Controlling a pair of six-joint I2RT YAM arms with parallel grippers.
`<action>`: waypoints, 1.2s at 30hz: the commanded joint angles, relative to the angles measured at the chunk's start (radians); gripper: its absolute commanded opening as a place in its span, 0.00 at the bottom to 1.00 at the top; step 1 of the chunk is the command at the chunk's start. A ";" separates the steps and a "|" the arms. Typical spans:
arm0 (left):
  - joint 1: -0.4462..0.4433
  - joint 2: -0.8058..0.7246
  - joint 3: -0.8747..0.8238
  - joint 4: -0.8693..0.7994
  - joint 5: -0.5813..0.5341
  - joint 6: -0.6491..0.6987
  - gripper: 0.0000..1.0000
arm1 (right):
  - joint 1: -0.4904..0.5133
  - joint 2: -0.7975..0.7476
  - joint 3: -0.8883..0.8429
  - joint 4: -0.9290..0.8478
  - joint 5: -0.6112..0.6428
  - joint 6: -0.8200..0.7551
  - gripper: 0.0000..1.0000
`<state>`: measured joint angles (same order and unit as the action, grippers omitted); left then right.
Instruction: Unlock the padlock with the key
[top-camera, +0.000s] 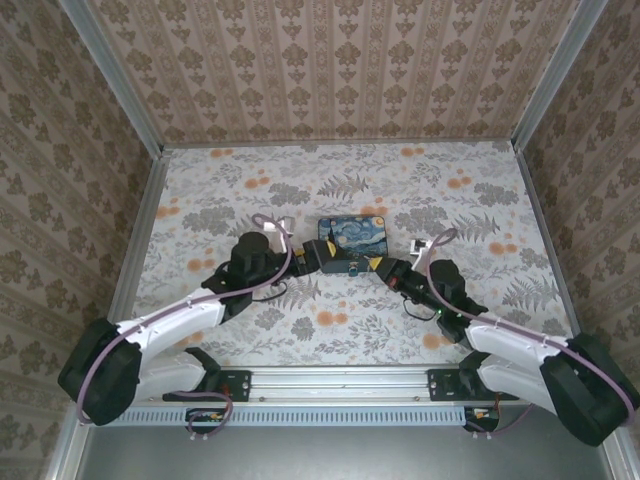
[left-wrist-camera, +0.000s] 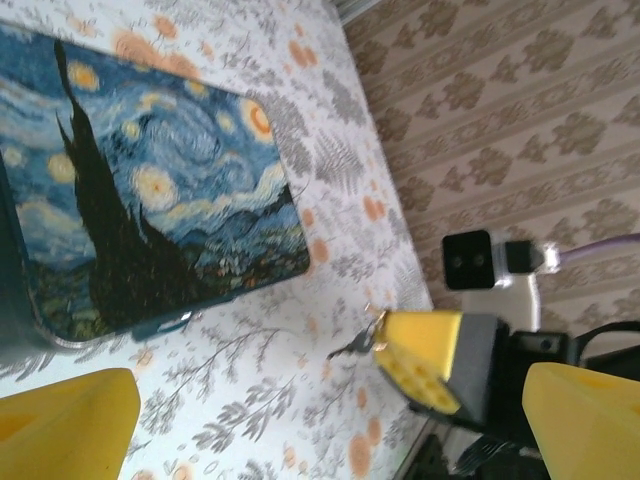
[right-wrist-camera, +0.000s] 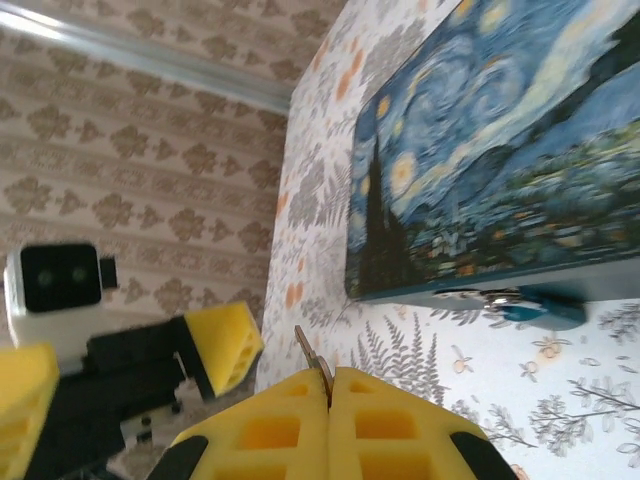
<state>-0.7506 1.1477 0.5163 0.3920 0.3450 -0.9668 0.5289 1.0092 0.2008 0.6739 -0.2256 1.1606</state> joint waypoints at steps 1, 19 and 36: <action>-0.066 -0.007 -0.002 -0.098 -0.126 0.074 1.00 | 0.007 -0.083 0.014 -0.100 0.106 0.037 0.00; -0.204 0.279 -0.029 0.131 -0.364 0.170 1.00 | -0.061 -0.021 0.113 -0.230 0.122 -0.021 0.00; -0.197 0.605 0.134 0.248 -0.146 0.241 0.98 | -0.192 0.293 0.255 -0.107 -0.071 -0.121 0.00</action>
<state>-0.9478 1.7020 0.6292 0.5842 0.1646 -0.7521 0.3580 1.2678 0.4255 0.4999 -0.2428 1.0725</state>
